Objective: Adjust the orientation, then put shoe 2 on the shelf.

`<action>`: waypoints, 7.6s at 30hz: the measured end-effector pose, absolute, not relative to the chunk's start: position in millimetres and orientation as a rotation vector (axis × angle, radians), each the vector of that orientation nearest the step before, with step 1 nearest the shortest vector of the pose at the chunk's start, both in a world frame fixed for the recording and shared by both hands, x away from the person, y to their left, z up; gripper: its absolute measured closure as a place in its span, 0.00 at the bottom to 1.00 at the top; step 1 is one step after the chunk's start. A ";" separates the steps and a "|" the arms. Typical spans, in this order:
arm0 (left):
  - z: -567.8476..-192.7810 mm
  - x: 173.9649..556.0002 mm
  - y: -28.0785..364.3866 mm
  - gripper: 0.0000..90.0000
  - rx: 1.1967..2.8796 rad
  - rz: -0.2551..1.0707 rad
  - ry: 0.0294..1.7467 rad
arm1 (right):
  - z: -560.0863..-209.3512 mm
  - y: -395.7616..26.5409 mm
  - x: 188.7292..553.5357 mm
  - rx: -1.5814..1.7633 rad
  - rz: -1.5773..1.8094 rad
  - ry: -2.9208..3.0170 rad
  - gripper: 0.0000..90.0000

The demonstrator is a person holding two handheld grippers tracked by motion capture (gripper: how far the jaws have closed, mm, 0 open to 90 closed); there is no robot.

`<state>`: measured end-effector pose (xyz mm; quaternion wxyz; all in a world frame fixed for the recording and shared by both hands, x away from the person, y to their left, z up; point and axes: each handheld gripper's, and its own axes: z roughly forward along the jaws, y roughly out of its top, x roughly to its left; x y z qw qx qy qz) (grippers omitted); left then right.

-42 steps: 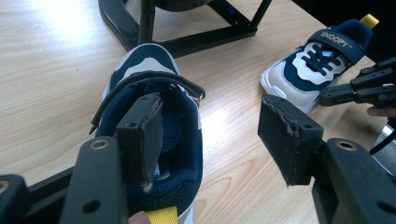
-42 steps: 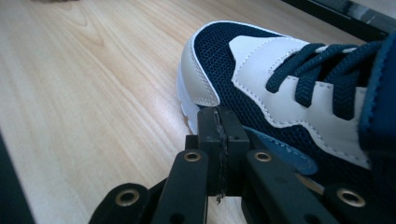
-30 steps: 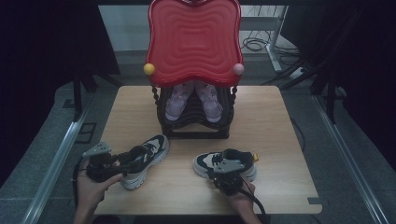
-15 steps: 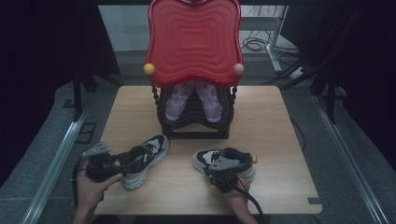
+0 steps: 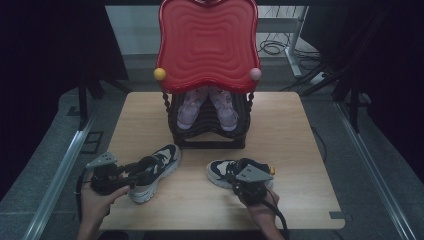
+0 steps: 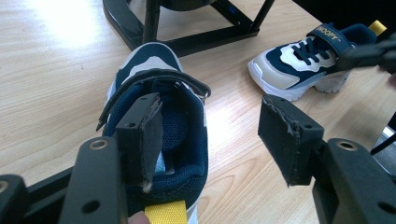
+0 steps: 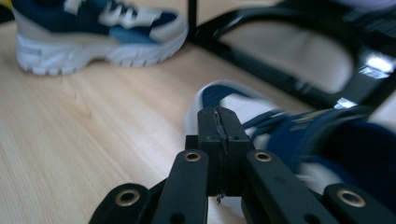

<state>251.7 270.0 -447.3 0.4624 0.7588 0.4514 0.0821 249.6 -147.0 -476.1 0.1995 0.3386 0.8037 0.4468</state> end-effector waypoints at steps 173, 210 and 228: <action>-486.6 325.6 289.8 0.75 2.047 0.107 1.095 | -454.5 -234.8 313.7 1.026 1.293 2.490 0.58; -484.8 312.0 287.8 0.81 1.977 0.144 1.099 | -475.1 -239.7 309.9 1.179 1.284 2.492 0.81; -474.2 288.6 292.1 0.81 1.864 0.195 1.106 | -472.4 -265.2 291.9 1.278 1.442 2.320 0.82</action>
